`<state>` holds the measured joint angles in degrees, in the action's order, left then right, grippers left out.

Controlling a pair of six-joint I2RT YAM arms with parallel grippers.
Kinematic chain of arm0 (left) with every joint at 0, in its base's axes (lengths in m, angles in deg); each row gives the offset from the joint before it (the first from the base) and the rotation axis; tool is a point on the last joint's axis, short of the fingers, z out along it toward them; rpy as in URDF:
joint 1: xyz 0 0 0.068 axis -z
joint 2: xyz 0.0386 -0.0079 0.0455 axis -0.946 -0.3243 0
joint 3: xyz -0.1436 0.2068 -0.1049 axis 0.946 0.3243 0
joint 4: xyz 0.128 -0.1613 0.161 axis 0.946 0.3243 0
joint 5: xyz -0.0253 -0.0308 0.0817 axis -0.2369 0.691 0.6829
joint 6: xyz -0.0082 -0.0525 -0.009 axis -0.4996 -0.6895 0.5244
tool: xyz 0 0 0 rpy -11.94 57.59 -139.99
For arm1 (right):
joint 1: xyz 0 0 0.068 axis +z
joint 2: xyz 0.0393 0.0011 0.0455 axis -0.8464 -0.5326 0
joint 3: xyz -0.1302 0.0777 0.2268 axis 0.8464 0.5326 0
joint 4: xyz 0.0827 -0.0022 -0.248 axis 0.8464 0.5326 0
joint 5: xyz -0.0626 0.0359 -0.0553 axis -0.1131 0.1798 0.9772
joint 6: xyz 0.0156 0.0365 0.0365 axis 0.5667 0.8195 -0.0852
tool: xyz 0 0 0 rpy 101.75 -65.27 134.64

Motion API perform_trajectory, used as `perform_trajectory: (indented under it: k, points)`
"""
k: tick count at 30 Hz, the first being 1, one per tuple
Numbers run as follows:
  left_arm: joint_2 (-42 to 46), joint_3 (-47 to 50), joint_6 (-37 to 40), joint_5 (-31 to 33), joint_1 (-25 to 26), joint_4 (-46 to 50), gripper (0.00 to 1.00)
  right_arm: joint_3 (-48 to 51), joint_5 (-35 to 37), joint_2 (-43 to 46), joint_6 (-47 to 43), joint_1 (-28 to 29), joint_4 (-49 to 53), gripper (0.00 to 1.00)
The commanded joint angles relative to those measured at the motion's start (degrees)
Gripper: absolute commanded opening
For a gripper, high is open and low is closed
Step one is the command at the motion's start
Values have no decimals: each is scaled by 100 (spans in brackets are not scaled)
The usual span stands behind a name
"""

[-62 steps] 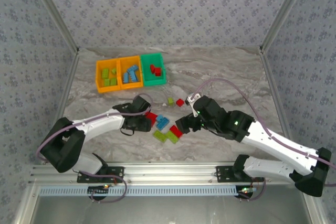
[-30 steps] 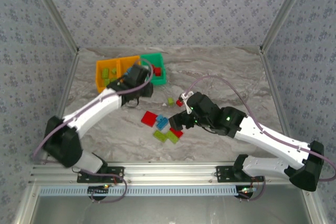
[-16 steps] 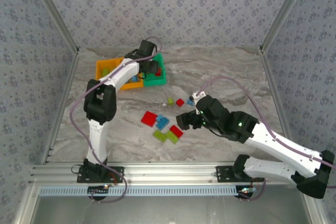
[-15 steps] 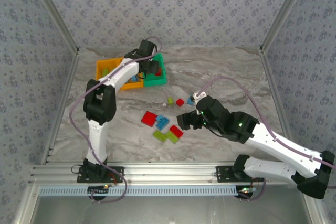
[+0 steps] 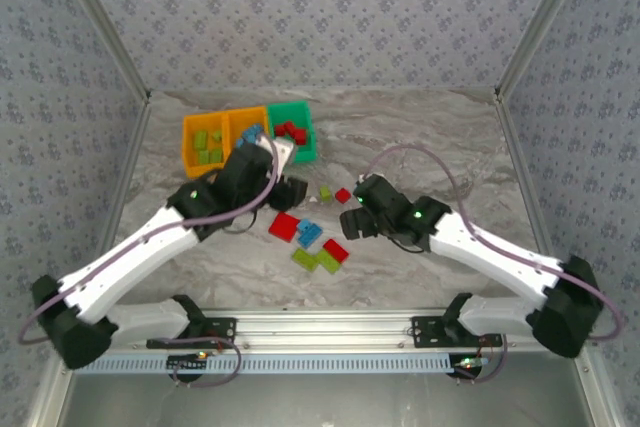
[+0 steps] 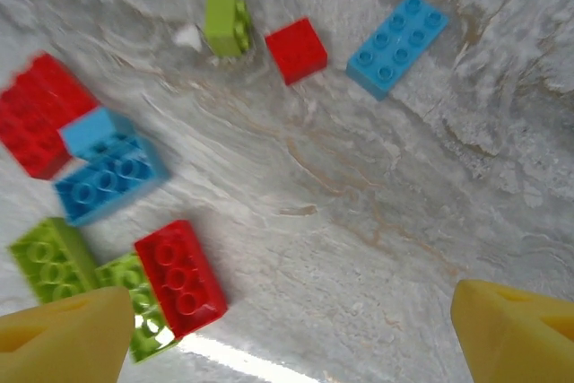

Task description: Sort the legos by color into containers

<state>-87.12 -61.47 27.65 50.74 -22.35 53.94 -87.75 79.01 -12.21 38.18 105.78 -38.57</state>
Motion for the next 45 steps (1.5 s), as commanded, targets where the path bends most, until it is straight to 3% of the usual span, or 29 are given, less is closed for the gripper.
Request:
perform_trajectory:
  k: [1,4,8,12,14,21,27,32,40,45]
  points:
    - [632,343,336,166,384,1241,59,-258,-496,-720,-1184,-280,-352,92]
    - [1335,592,544,-134,533,1725,67,-642,-474,-1591,-1866,-595,-433,86]
    - [2088,978,610,-41,535,1838,78,-1159,-824,-2484,-2416,-1027,-711,80]
    - [2279,1144,685,-327,543,1755,95,-1873,-1073,-3250,-2836,-1167,-660,77]
    - [2237,1158,786,-530,545,1735,99,-2091,-1213,-3508,-2940,-1226,-669,76]
    - [1999,1211,840,-443,545,1733,99,-2704,-1572,-4229,-2985,-1360,-541,65]
    - [2059,1237,868,-433,532,1673,99,-2518,-1564,-4319,-2974,-1360,-540,63]
    - [2056,1238,917,-404,507,1669,99,-2532,-1432,-4438,-2998,-1352,-390,52]
    - [2111,1270,895,-436,457,1649,99,-2133,-1697,-4159,-3053,-1370,-507,51]
    - [2103,1269,921,-516,367,1628,99,-2234,-1444,-4323,-2941,-1321,-653,35]
